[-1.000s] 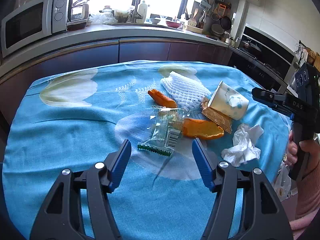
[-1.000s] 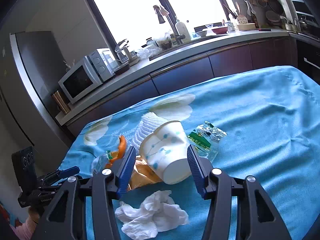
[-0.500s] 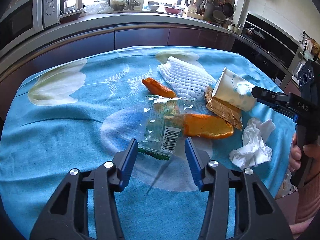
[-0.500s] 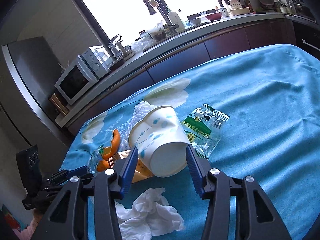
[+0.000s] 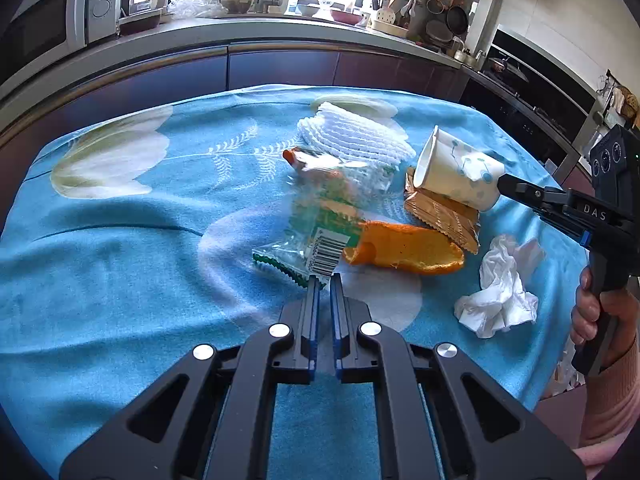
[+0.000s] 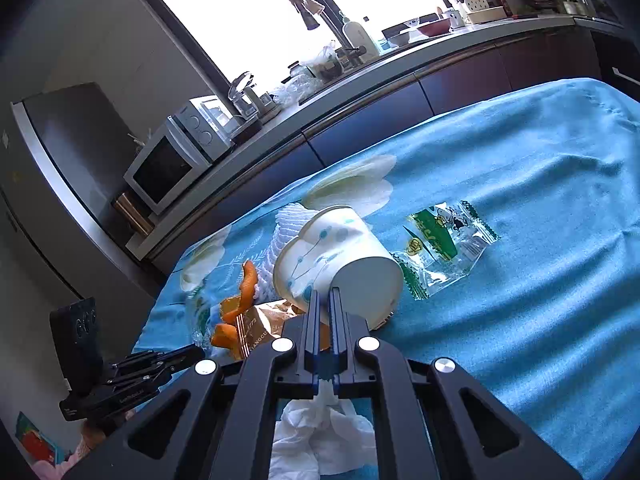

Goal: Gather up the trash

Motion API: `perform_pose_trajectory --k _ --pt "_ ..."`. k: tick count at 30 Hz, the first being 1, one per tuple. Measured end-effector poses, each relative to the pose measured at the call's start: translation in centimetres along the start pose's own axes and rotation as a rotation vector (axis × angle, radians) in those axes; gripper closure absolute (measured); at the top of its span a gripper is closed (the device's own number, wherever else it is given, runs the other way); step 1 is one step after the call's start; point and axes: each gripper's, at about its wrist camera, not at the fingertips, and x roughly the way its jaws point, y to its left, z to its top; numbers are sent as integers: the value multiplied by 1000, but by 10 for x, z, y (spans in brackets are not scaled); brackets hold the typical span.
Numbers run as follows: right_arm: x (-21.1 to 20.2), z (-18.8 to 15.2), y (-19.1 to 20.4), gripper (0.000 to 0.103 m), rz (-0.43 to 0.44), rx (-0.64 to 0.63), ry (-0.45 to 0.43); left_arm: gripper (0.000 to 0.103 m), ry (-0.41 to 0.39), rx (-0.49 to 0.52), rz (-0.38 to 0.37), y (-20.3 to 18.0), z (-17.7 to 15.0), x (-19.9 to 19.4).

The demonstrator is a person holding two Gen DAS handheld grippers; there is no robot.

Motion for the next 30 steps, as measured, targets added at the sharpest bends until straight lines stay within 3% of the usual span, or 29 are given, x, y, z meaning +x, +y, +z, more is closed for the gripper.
perform_pose_trajectory --k 4,6,7,8,10,18,21,25,30 --pt "-6 2 2 101 12 -4 -21 97 -32 2 6 2 -1 -12" --pt "-8 3 2 101 16 -5 -29 90 -58 19 24 0 0 -20" --pt "-9 4 3 101 17 -5 -32 78 -69 26 30 -1 1 -23" --pt "-10 5 3 101 17 -5 -36 73 -84 34 37 -2 1 -26" --pt "-11 6 2 101 19 -8 -38 69 -103 54 52 -5 4 -30" --pt "-9 5 0 101 15 -1 -39 64 -69 113 77 -12 16 -7" --pt "-9 5 -1 101 26 7 -42 70 -44 108 71 -9 19 3" --pt "-10 6 -1 102 40 5 -49 98 -34 67 59 0 22 3" --pt "-14 8 1 102 73 10 -61 102 -52 39 54 5 22 -5"
